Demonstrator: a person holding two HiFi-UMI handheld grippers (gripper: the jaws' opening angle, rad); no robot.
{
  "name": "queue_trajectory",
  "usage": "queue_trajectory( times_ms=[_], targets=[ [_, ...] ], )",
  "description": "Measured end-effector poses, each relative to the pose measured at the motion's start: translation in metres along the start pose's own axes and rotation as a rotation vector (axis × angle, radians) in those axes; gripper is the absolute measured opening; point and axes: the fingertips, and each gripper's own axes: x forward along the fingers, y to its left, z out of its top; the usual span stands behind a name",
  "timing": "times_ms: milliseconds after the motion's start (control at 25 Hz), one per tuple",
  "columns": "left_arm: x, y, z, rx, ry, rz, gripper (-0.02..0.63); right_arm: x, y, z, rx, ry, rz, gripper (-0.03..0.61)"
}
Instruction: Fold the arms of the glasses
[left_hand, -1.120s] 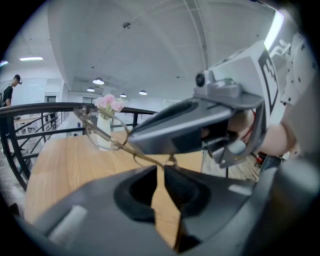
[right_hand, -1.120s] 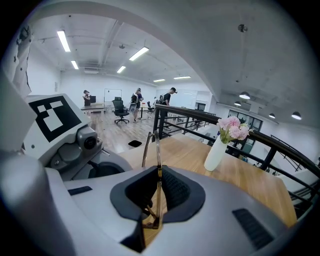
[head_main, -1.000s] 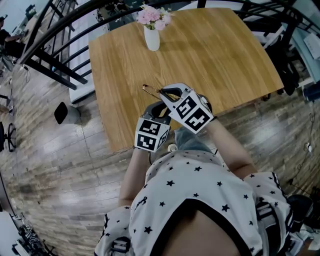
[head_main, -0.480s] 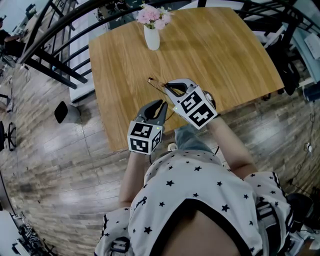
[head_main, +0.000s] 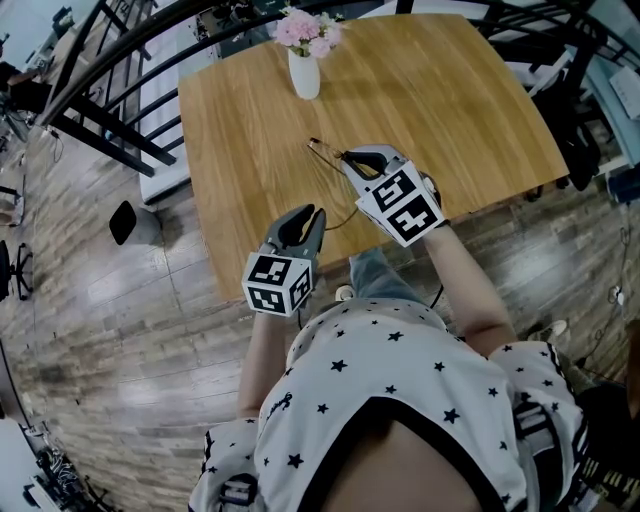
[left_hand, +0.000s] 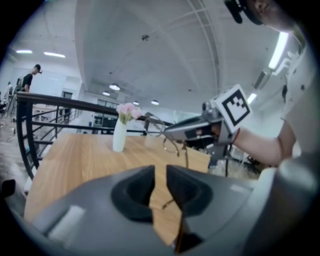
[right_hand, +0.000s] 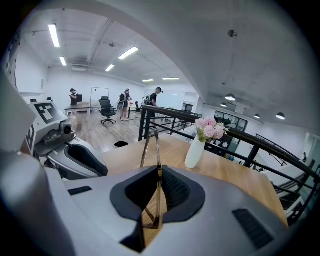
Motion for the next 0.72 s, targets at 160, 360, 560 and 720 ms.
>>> queue_trajectory(
  times_ms=[160,360,560,720],
  targets=[
    [-0.004,0.001,-0.006,-0.017,0.004,0.001,0.069,-0.003,-0.008,0.002,0.009,-0.01,-0.022,0.021],
    [-0.008,0.003,-0.016,-0.038,0.02,0.008,0.087,-0.005,-0.016,0.009,0.014,-0.033,-0.042,0.021],
    [-0.008,0.0,-0.027,-0.047,0.041,0.01,0.098,-0.008,-0.018,0.015,0.017,-0.05,-0.05,0.021],
    [-0.007,-0.003,-0.031,-0.045,0.051,0.005,0.098,-0.01,-0.018,0.018,0.02,-0.055,-0.051,0.021]
  ],
)
